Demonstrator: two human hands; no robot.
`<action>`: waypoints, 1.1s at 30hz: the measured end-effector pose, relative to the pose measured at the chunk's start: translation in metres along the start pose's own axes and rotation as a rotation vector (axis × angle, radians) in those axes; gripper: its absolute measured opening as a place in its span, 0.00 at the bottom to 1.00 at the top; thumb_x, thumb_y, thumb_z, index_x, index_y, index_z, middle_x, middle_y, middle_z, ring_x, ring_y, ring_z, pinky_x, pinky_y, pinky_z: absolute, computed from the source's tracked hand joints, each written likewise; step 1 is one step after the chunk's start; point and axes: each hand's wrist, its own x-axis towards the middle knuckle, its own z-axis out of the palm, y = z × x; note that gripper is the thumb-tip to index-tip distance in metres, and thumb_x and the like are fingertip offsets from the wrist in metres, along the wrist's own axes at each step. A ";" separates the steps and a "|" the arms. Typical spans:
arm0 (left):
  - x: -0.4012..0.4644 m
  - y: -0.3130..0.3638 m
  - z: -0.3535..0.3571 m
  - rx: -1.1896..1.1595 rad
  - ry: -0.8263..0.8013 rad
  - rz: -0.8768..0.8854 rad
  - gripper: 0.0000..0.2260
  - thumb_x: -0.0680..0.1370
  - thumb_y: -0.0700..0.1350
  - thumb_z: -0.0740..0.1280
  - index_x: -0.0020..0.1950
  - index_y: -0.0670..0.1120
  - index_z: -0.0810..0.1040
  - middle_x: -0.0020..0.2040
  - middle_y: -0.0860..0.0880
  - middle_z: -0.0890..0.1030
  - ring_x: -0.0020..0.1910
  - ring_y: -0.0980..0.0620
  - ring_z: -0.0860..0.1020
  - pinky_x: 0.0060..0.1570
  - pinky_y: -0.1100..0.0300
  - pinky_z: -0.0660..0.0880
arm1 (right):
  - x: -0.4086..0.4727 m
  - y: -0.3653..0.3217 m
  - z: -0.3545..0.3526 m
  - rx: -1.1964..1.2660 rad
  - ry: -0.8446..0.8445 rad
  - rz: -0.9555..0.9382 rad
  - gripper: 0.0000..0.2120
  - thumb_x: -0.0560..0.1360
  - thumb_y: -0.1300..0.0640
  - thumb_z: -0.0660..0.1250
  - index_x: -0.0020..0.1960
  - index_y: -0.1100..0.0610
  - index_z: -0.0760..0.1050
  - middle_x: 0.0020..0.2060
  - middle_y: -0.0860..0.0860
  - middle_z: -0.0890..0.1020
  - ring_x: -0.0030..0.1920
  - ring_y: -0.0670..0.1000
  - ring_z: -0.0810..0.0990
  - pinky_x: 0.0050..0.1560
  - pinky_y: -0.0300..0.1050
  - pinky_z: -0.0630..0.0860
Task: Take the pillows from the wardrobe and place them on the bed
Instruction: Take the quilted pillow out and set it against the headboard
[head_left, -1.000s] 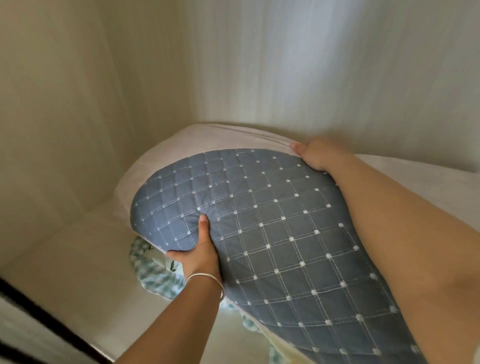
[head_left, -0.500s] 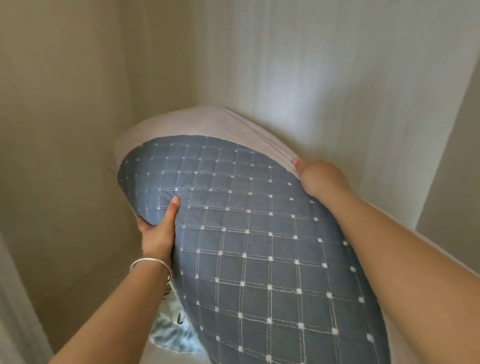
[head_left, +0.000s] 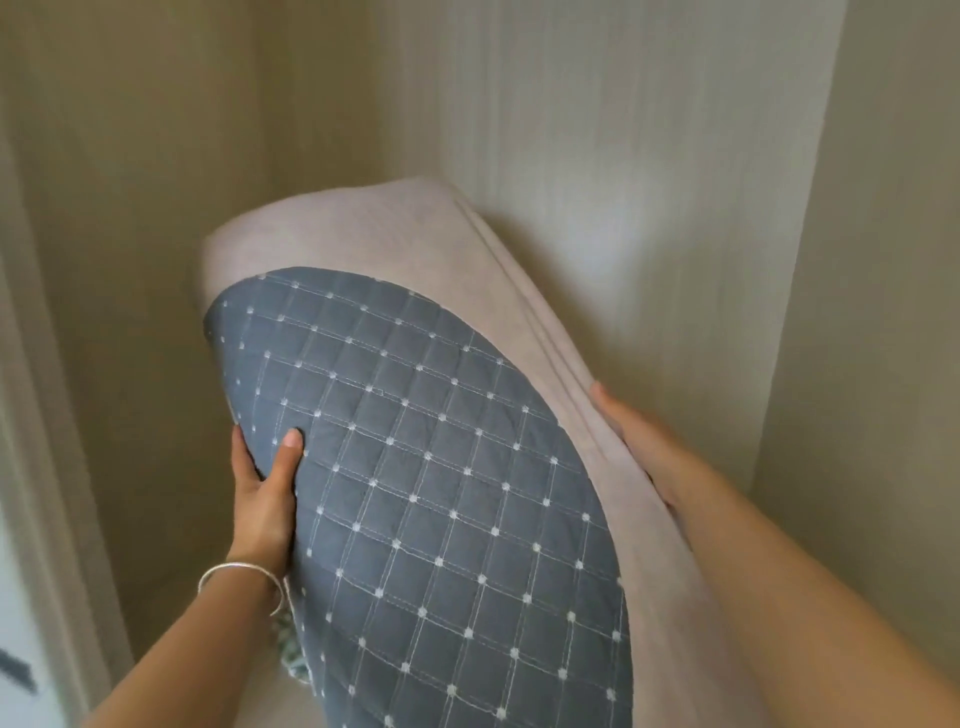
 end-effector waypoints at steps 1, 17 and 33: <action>-0.006 0.009 -0.002 -0.012 -0.027 0.015 0.42 0.66 0.65 0.68 0.76 0.59 0.53 0.73 0.54 0.65 0.69 0.50 0.68 0.69 0.46 0.64 | -0.005 -0.002 -0.007 0.068 -0.097 0.034 0.34 0.71 0.30 0.56 0.63 0.55 0.75 0.35 0.50 0.84 0.34 0.49 0.82 0.38 0.40 0.75; -0.065 0.152 -0.007 0.130 -0.224 0.265 0.40 0.66 0.58 0.68 0.75 0.62 0.53 0.60 0.60 0.74 0.50 0.66 0.76 0.49 0.66 0.70 | -0.090 -0.037 -0.032 0.402 -0.145 -0.095 0.21 0.74 0.43 0.62 0.62 0.53 0.73 0.33 0.50 0.82 0.28 0.47 0.80 0.25 0.37 0.76; -0.142 0.238 -0.101 0.327 0.064 0.468 0.40 0.68 0.62 0.65 0.76 0.58 0.53 0.66 0.57 0.70 0.61 0.56 0.72 0.60 0.59 0.68 | -0.136 -0.082 0.030 0.407 -0.510 -0.170 0.16 0.73 0.41 0.63 0.42 0.54 0.77 0.21 0.48 0.79 0.20 0.45 0.77 0.22 0.35 0.74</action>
